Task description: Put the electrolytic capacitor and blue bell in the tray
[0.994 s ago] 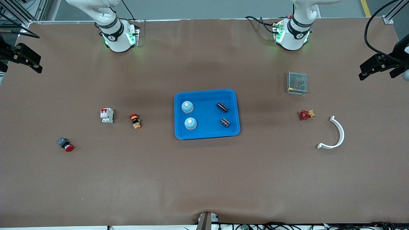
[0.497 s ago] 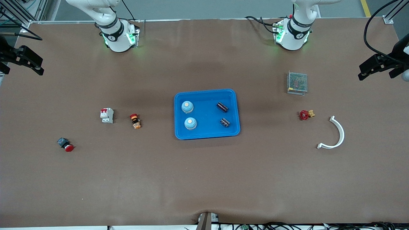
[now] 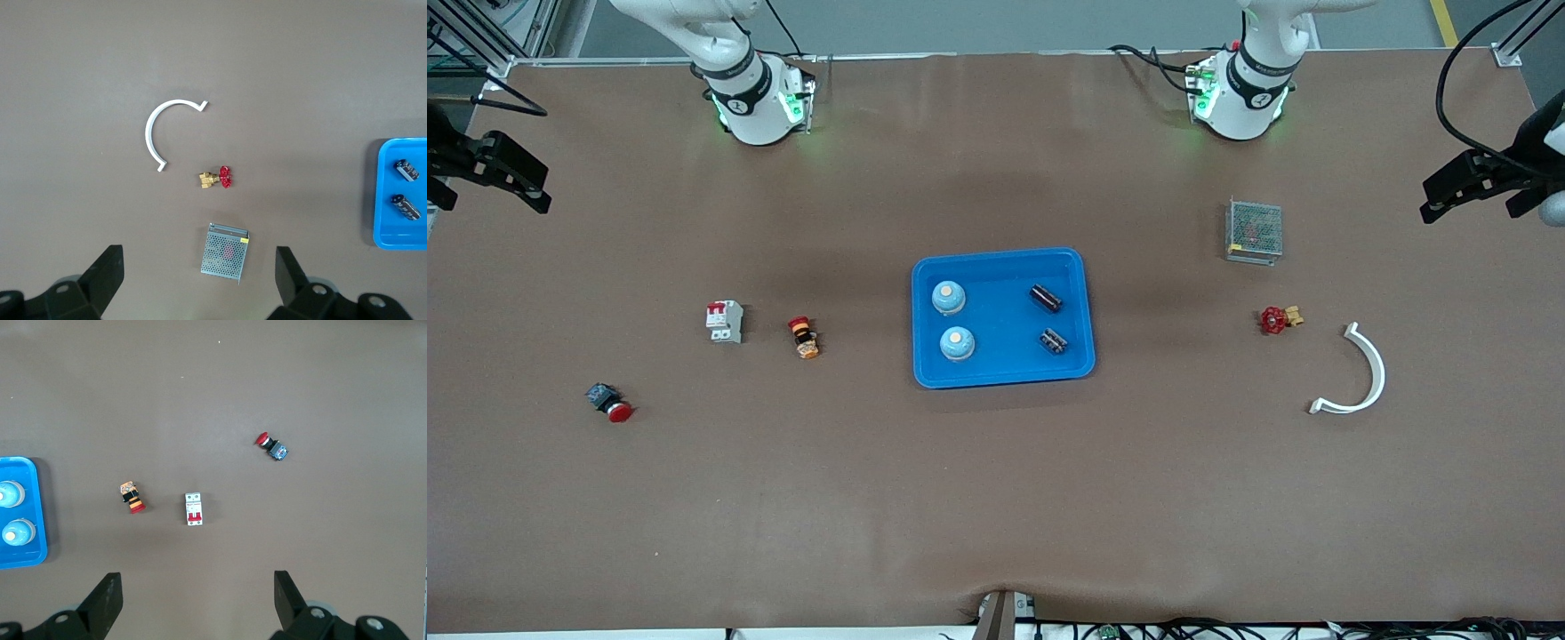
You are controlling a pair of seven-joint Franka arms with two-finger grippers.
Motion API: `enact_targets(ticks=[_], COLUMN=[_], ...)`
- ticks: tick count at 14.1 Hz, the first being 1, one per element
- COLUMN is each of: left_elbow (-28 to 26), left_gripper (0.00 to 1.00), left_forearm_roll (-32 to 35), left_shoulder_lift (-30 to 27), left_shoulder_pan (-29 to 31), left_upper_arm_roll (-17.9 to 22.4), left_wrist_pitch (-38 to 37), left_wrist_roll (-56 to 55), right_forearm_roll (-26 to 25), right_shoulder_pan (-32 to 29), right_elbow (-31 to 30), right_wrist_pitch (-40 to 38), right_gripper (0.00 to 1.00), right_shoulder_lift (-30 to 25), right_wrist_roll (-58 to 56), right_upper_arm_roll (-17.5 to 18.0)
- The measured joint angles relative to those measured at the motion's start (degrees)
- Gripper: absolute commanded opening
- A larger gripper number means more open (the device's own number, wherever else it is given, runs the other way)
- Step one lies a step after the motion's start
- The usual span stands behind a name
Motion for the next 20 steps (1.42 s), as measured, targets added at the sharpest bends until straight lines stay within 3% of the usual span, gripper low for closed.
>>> enact_targets(ticks=[6, 20], left_elbow=[-0.06, -1.57], left_gripper=[1.0, 1.0], left_forearm_roll=[0.0, 0.0], left_shoulder_lift=[-1.41, -3.05], left_shoulder_pan=[0.13, -0.05], left_upper_arm_roll=[0.02, -0.25], left_wrist_pitch=[-0.74, -0.86], left_wrist_roll=[0.0, 0.33], right_forearm_roll=[8.44, 7.35], right_shoulder_pan=[-0.55, -0.52], right_elbow=[-1.51, -5.34], right_wrist_pitch=[-0.01, 0.59], right_gripper=[1.0, 1.0], right_shoulder_lift=[-0.06, -0.13], right_wrist_roll=[0.7, 0.71], right_upper_arm_roll=[-3.18, -3.28])
